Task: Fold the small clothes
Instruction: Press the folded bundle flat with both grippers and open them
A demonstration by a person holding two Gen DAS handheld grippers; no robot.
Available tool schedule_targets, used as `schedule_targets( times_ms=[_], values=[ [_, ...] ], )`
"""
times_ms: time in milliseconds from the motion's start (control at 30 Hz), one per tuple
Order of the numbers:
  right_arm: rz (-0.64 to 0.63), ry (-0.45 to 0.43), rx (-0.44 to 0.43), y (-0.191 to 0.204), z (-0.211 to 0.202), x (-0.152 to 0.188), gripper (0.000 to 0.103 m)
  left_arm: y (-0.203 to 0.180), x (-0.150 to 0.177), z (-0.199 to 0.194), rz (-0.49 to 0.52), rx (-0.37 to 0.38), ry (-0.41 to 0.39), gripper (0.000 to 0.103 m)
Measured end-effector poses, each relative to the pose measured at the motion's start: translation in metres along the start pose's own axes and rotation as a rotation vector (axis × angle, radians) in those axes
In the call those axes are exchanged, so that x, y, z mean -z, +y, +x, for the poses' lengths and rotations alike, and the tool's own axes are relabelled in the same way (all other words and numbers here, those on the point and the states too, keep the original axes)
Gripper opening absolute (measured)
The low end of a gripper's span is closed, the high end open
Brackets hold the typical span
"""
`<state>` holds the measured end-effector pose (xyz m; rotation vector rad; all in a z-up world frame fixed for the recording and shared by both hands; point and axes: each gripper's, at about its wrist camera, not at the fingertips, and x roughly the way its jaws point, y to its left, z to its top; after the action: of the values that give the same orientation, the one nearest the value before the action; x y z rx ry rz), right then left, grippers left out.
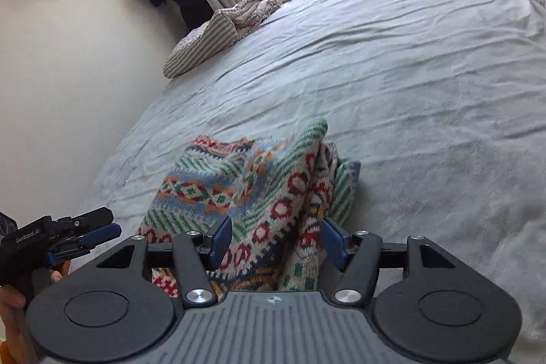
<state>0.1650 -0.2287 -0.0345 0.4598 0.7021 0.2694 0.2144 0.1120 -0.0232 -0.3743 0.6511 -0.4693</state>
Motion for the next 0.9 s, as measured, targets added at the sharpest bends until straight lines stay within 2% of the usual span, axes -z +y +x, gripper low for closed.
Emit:
schedule_targets(
  times_ms=[67,167,200,267,333,367,433,467,567,600,633,700,900],
  values=[
    [-0.017,-0.061,0.009,0.008,-0.001,-0.010,0.055,-0.012,-0.010,0.019,0.078,0.041,-0.010,0.069],
    [-0.085,-0.146,0.046,0.025,0.020,-0.017,0.048,-0.016,-0.014,0.051,0.135,0.027,-0.011,0.049],
    [-0.094,-0.152,0.047,0.026,0.026,-0.016,0.044,-0.012,-0.012,0.059,0.129,0.009,-0.012,0.047],
    [-0.099,-0.140,0.044,0.024,0.044,-0.010,0.041,0.003,-0.003,0.072,0.097,-0.037,0.000,0.047],
    [-0.085,-0.084,0.114,0.012,0.067,-0.003,0.038,0.023,0.013,0.080,0.067,-0.091,0.016,0.047],
    [-0.074,-0.053,0.159,0.006,0.078,0.001,0.035,0.036,0.022,0.084,0.046,-0.099,0.019,0.058],
    [-0.047,-0.055,0.172,-0.008,0.084,0.008,0.013,0.057,0.029,0.082,-0.046,-0.038,-0.002,0.059],
    [-0.016,-0.071,0.150,-0.014,0.082,0.010,0.012,0.061,0.027,0.079,-0.086,-0.022,-0.006,0.059],
    [0.020,-0.067,0.131,-0.011,0.071,0.005,0.016,0.048,0.018,0.067,-0.046,-0.069,-0.007,0.058],
    [0.015,-0.067,0.131,-0.008,0.065,0.004,0.023,0.041,0.017,0.060,-0.026,-0.089,-0.006,0.060],
    [0.002,-0.071,0.122,-0.001,0.052,0.006,0.037,0.036,0.016,0.052,-0.006,-0.097,-0.002,0.060],
    [-0.049,-0.086,0.124,0.012,0.031,0.010,0.046,0.022,0.018,0.033,0.041,-0.105,0.009,0.064],
    [-0.201,-0.070,0.190,0.057,-0.016,0.049,0.052,-0.018,0.045,-0.018,0.164,-0.132,0.057,0.070]
  ],
)
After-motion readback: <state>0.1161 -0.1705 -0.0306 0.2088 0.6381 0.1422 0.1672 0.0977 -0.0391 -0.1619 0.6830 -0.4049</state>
